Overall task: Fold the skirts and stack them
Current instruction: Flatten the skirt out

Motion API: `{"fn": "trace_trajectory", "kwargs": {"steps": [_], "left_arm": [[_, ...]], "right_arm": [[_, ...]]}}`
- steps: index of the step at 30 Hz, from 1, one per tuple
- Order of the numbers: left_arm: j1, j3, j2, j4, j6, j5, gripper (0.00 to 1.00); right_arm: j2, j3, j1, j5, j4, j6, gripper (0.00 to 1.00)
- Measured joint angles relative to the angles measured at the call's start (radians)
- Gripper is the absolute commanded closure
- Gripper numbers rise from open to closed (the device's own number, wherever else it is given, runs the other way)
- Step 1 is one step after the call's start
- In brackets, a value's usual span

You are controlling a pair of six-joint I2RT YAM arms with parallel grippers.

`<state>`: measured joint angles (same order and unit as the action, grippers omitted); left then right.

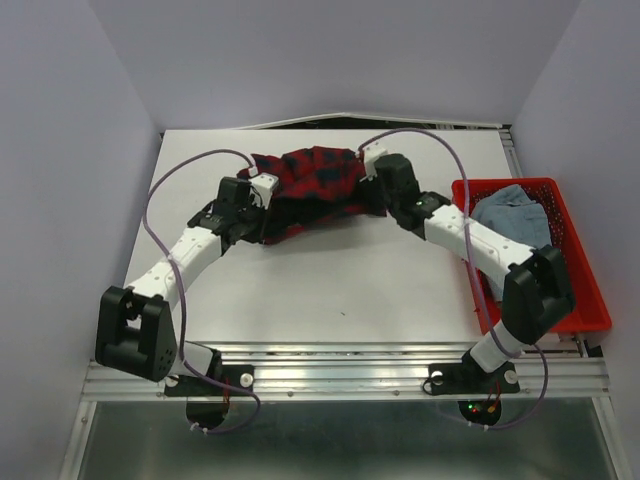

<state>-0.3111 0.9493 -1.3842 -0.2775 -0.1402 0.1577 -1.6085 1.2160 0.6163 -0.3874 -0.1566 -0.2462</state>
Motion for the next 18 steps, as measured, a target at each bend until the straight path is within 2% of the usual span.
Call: {"fn": "trace_trajectory", "kwargs": {"steps": [5,11,18], "left_arm": [[0.044,0.047,0.112,0.040,0.014,-0.096,1.00],[0.044,0.127,0.311,0.138,0.022,-0.167,1.00],[0.044,0.204,0.412,0.084,0.018,-0.170,1.00]], "right_arm": [[0.035,0.135,-0.152,0.097,-0.059,0.102,0.99],[0.111,0.262,-0.215,0.225,-0.127,0.257,0.99],[0.196,0.341,-0.263,0.387,-0.205,0.378,0.99]]}}
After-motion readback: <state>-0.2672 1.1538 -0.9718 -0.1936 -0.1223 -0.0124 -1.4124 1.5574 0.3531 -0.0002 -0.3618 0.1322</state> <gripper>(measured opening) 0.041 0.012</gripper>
